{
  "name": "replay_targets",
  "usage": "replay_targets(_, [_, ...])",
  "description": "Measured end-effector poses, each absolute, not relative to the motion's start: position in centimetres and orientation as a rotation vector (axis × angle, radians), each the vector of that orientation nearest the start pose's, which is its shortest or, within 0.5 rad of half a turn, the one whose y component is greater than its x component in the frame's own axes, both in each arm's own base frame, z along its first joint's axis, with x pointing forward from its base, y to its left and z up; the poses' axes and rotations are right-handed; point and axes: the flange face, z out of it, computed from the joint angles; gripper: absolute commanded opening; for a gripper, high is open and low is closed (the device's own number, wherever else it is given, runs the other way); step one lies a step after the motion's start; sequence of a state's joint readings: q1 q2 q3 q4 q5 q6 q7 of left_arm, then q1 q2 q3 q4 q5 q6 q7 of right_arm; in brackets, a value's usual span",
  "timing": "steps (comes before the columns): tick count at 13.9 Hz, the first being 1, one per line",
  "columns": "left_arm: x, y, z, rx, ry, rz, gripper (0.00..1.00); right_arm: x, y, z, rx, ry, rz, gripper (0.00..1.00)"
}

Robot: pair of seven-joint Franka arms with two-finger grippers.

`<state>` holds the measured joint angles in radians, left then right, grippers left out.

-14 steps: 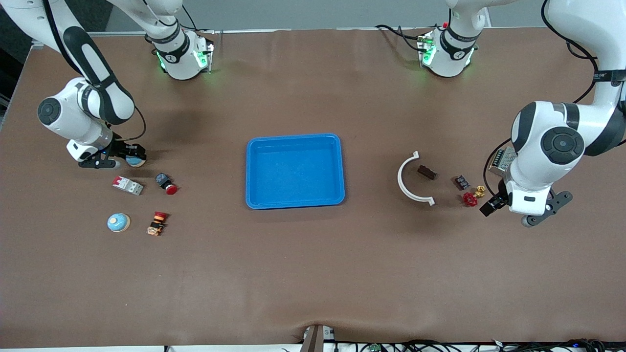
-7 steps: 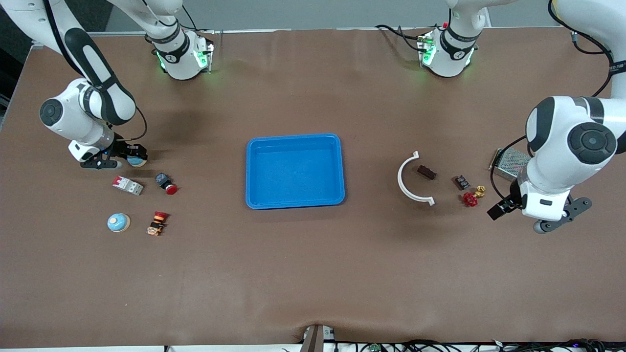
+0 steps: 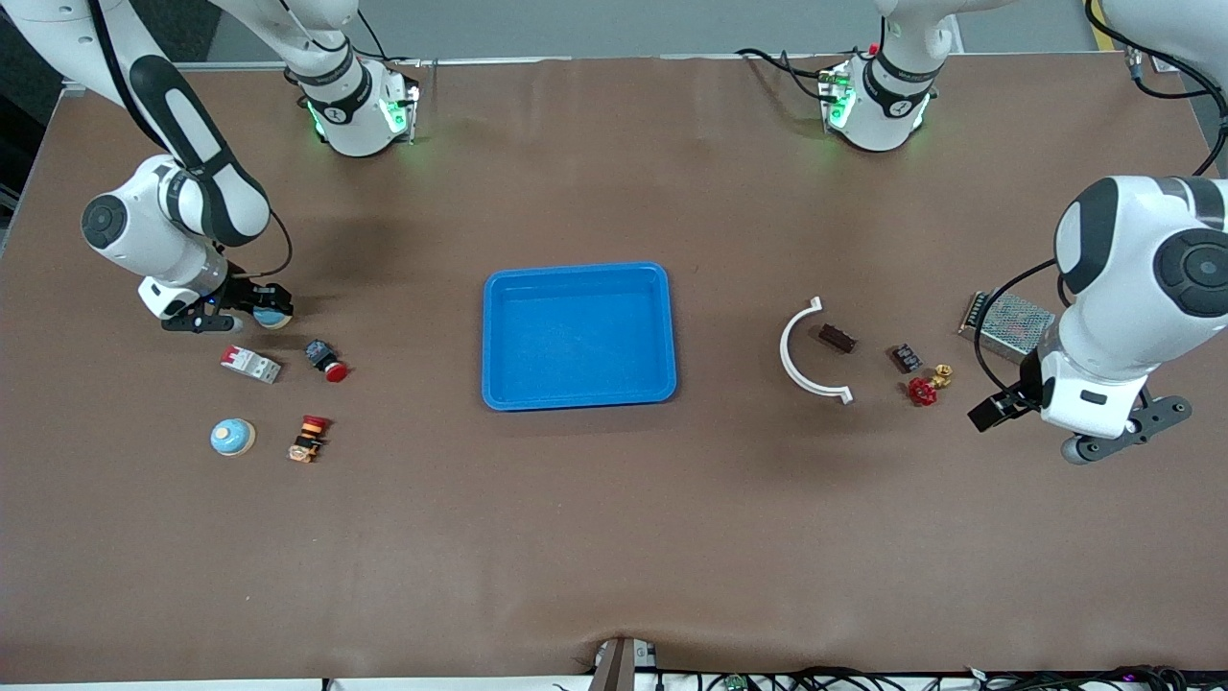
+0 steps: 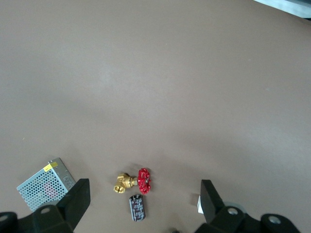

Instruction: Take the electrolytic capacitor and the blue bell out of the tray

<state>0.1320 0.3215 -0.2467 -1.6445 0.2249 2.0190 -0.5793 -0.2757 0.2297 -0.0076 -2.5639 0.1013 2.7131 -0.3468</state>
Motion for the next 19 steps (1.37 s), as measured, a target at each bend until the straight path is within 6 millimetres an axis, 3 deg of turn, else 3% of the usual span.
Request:
replay_targets(1, [65.6,-4.7,44.4,-2.993,-0.578,-0.142,1.00,42.1,-12.7,17.5,-3.079,0.048,0.100,1.00])
replay_targets(7, [65.8,-6.3,48.0,-3.018,-0.546,-0.119,1.00,42.0,-12.6,17.1,-3.074,0.055,0.114,1.00])
replay_targets(10, [65.7,-6.7,48.5,-3.020,-0.536,-0.109,1.00,41.9,-12.3,17.5,-3.057,0.049,0.160,1.00])
replay_targets(15, [65.7,-7.3,50.5,-3.027,-0.527,-0.125,1.00,43.5,-11.7,22.7,-3.018,0.014,0.225,1.00])
replay_targets(19, [65.0,-7.9,52.1,-3.027,-0.497,-0.118,1.00,48.4,-10.0,29.0,-3.000,-0.084,0.230,1.00])
